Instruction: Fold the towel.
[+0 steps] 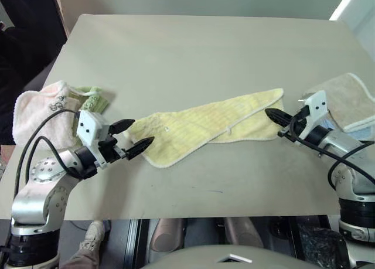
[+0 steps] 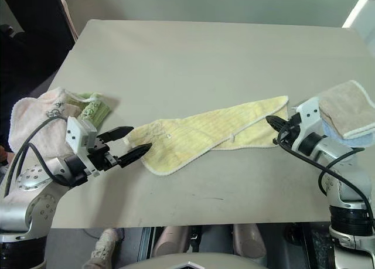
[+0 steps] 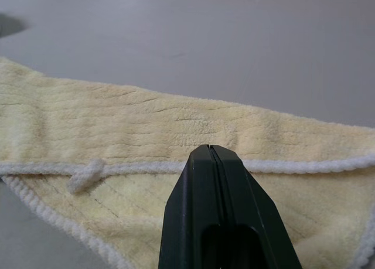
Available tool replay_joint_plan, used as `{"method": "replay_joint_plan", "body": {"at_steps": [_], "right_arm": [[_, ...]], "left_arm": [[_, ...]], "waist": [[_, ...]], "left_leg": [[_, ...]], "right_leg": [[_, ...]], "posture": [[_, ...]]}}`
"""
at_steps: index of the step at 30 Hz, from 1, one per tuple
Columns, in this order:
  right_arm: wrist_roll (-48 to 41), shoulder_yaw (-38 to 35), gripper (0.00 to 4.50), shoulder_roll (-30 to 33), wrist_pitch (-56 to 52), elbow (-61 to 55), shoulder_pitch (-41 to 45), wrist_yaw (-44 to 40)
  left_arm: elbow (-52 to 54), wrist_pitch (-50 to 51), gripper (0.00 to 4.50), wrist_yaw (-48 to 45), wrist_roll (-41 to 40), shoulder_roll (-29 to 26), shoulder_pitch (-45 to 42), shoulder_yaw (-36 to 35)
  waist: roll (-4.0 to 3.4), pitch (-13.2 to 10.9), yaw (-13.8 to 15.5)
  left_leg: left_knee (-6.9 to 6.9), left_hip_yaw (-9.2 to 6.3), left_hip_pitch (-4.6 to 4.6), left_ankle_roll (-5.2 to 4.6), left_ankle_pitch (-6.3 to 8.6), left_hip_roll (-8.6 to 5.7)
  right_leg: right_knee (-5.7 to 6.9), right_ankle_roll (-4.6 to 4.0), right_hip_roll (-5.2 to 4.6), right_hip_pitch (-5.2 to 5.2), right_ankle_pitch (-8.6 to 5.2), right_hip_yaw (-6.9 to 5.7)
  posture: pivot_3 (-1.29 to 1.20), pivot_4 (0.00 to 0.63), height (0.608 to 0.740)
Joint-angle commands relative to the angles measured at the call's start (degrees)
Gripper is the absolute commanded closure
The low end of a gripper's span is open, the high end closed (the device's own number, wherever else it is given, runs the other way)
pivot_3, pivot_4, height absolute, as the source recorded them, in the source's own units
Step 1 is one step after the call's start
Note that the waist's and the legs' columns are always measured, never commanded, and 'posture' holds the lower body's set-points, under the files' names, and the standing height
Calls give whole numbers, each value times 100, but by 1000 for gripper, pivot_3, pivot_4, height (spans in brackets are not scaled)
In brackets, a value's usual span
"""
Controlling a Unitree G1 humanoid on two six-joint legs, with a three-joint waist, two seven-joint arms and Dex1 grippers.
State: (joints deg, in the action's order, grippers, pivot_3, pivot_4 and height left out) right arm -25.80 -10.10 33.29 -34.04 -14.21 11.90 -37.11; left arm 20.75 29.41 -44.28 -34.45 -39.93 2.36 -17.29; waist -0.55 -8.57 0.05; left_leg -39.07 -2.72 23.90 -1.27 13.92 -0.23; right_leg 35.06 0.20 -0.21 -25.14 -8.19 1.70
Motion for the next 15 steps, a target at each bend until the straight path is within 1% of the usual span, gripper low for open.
{"method": "replay_joint_plan", "body": {"at_steps": [1, 8, 15], "right_arm": [[-74, -64, 4500, -50, 146, -228, -21, 17], [-78, -130, 4500, -85, 153, -299, -61, 60], [-61, -125, 4500, -48, 174, -247, -31, 49]], "left_arm": [[205, 4, 27, 45, -23, -48, -145, -13], [14, -68, 27, -7, 162, -62, -451, 260], [-115, -254, 27, 108, 396, 73, -623, 355]], "waist": [[0, 0, -2], [-1, 1, -2], [-1, 1, -2]], "left_leg": [[0, 0, 0, 1, 0, 0], [0, 0, 1, 3, 3, 0], [2, -1, 1, 6, 4, 0]], "right_leg": [[0, 0, 0, -1, 0, 0], [-3, -10, 0, -1, 6, 0], [-2, -13, 0, -3, 5, 0]], "posture": [[0, 150, 735], [0, 150, 735], [0, 150, 735]]}}
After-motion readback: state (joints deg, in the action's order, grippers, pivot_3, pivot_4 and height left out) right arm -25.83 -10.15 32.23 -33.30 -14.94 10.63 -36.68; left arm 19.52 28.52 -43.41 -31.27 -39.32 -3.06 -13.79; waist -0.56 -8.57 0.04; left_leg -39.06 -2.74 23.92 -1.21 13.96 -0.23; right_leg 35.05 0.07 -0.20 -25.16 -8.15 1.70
